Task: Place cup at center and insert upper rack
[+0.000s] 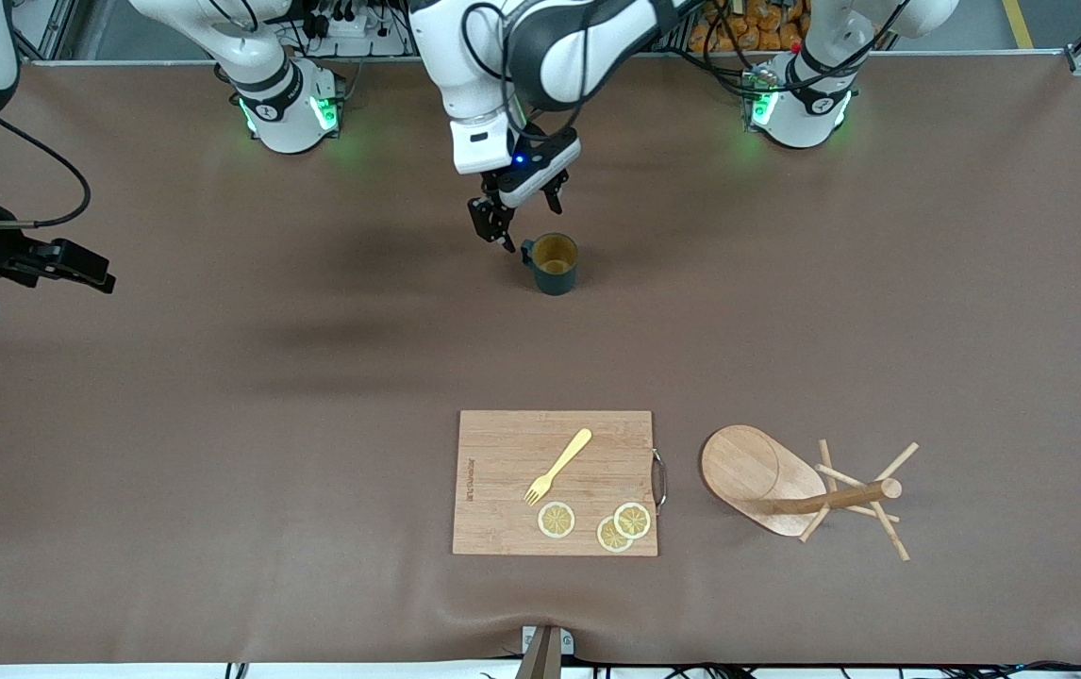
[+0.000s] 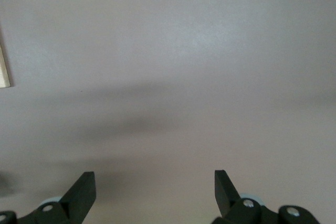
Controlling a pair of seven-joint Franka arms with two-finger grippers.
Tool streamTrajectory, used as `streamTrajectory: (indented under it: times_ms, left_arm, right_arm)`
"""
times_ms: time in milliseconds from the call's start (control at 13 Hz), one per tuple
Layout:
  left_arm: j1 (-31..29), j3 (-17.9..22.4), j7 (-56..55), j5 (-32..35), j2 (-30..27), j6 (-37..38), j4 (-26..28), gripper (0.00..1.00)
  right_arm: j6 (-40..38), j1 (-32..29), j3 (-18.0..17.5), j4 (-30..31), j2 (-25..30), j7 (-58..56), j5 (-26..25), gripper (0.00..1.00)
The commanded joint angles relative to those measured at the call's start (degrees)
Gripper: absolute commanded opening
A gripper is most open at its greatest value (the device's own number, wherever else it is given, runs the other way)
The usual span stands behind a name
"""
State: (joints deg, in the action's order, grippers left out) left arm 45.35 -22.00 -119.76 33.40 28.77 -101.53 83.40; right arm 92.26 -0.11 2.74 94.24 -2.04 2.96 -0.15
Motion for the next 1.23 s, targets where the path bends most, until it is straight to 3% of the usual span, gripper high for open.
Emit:
streamTrajectory:
  times_ms: [0,308,1156]
  left_arm:
    - [1.84,0.11,-3.89,2.90,1.02,2.12,-0.87,1.00]
    - [4.91,0.12,-15.65,7.28,3.92,4.06,-0.96,1.00]
    - [13.00,2.05,-23.06,11.07,10.86,11.26,-1.39,1.00]
  right_arm:
    - [-1.38,-1.56,-0.98,-0.28,1.25,-0.77,-0.56,1.00]
    - [-0.77,-1.30,-0.98,-0.11,0.55,-0.86,-0.90,1.00]
    - [-2.08,-1.21,-0.89,-0.28,1.16,-2.26,-2.14,1.00]
